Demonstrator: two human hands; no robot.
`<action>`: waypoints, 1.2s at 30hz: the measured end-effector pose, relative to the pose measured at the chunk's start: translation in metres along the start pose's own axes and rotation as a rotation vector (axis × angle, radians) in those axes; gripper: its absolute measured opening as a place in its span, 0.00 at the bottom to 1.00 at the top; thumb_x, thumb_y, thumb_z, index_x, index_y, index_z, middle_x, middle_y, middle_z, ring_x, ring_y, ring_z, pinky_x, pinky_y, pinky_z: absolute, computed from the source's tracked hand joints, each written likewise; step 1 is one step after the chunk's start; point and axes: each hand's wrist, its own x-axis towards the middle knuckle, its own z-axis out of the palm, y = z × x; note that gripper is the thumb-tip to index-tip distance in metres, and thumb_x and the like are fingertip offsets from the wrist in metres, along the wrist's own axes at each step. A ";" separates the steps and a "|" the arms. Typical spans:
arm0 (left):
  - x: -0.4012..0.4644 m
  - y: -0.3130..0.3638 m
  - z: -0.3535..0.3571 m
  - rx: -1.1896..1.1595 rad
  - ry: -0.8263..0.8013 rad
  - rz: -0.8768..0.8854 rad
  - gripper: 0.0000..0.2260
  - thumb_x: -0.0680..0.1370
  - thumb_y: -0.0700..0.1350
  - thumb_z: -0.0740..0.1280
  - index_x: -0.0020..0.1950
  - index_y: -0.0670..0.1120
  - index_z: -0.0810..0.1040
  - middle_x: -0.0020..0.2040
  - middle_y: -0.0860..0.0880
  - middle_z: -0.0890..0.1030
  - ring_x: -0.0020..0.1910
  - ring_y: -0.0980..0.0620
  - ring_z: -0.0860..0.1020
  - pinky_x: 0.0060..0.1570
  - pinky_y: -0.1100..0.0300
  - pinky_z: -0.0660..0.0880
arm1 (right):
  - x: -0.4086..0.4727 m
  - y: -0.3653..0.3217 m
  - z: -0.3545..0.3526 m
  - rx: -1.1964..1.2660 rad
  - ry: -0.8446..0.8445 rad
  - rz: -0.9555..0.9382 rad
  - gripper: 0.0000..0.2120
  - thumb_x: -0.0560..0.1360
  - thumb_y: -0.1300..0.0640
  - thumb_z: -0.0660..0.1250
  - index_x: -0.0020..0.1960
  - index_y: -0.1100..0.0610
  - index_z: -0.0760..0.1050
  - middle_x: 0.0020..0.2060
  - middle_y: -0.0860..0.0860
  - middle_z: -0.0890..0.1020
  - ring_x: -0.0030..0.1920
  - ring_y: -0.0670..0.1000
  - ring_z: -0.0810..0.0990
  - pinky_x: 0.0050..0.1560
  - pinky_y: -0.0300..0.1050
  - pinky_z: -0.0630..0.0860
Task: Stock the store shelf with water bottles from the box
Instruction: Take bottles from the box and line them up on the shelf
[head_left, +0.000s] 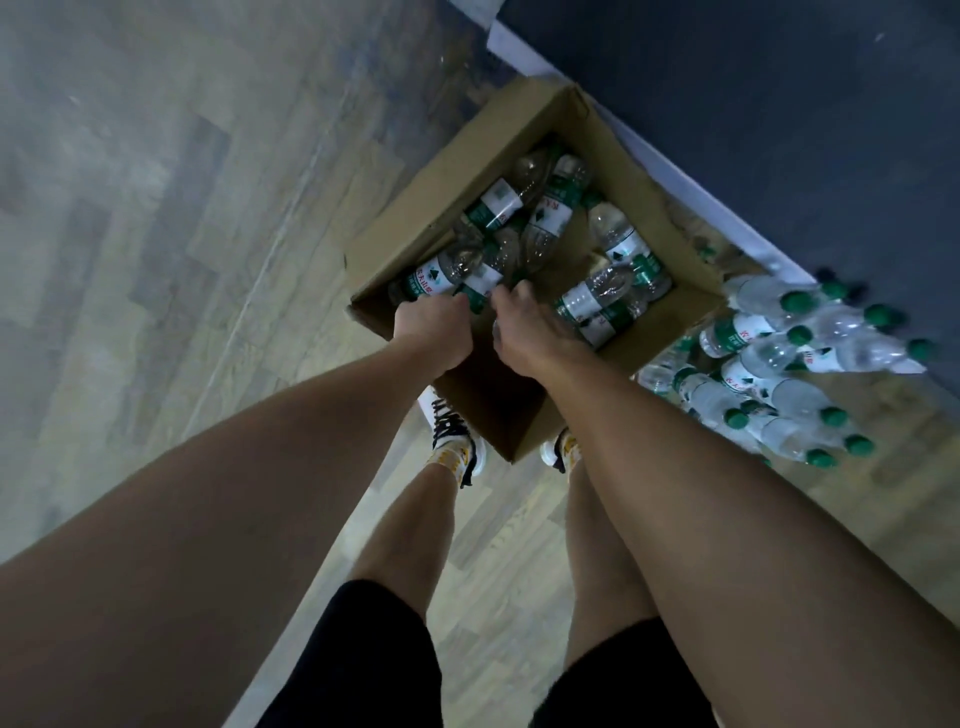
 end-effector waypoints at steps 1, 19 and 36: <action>-0.012 -0.003 -0.013 -0.011 0.002 0.004 0.15 0.78 0.41 0.58 0.63 0.49 0.75 0.54 0.46 0.80 0.53 0.44 0.79 0.41 0.53 0.71 | -0.012 -0.008 -0.007 -0.007 -0.005 0.014 0.23 0.79 0.56 0.67 0.70 0.57 0.63 0.62 0.58 0.68 0.54 0.59 0.78 0.44 0.50 0.73; -0.272 0.004 -0.394 0.001 0.117 0.271 0.14 0.78 0.45 0.62 0.61 0.41 0.74 0.56 0.44 0.77 0.54 0.42 0.77 0.51 0.53 0.75 | -0.321 -0.084 -0.362 0.132 0.461 -0.082 0.09 0.70 0.59 0.75 0.48 0.57 0.77 0.49 0.52 0.69 0.46 0.57 0.76 0.43 0.44 0.67; -0.473 0.108 -0.645 0.033 0.533 0.541 0.17 0.69 0.44 0.77 0.56 0.44 0.78 0.53 0.43 0.81 0.50 0.42 0.80 0.48 0.52 0.79 | -0.576 -0.067 -0.609 0.180 0.900 -0.138 0.11 0.65 0.56 0.79 0.44 0.52 0.79 0.42 0.50 0.83 0.37 0.48 0.84 0.41 0.48 0.83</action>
